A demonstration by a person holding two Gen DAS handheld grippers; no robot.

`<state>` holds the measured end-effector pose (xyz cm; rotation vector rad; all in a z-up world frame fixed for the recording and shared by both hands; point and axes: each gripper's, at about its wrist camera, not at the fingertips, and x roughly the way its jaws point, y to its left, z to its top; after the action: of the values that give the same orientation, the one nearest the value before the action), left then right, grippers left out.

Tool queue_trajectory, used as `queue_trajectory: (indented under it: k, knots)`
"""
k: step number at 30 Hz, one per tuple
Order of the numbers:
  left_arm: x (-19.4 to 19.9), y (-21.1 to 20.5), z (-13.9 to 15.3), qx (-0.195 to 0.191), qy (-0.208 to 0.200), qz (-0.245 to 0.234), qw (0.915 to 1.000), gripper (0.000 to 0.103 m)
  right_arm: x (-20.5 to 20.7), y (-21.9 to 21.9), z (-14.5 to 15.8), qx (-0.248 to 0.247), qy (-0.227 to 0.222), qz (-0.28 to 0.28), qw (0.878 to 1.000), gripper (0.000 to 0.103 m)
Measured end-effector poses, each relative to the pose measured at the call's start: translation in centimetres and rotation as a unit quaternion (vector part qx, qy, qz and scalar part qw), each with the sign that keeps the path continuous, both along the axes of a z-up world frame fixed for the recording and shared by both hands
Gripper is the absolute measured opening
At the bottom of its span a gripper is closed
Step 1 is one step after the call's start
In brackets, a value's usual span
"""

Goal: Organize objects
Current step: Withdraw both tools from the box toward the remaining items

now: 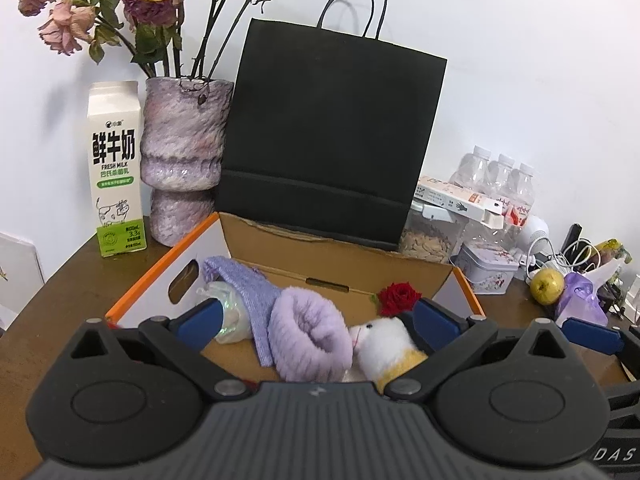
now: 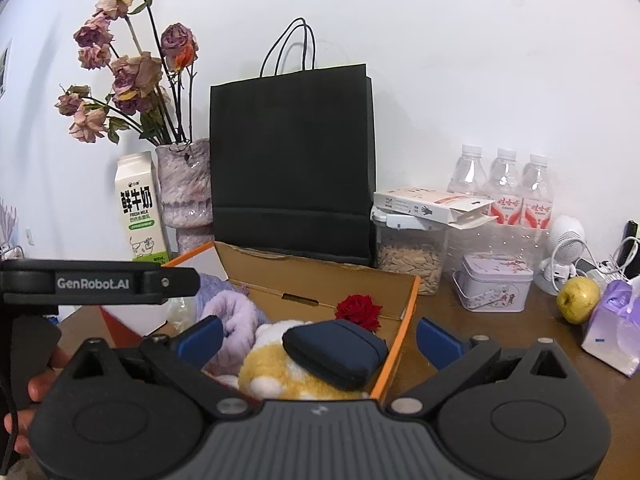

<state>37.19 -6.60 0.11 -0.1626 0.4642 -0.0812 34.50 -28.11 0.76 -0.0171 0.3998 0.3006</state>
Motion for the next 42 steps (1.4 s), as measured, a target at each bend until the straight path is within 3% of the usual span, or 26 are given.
queue_trajectory:
  k: [22,42]
  knots:
    - [-6.5,2.5,-1.6,-0.008,0.018,0.014,0.9997,0.103,-8.2,-2.0,-0.9,0.003,-0.010,-0.016,1.000,0.103]
    - [-14.0,3.4,-1.3,-0.006,0.031,0.016,0.9994,0.103,-14.8,-3.7,-3.0,-0.023,0.051,-0.010,0.998,0.103]
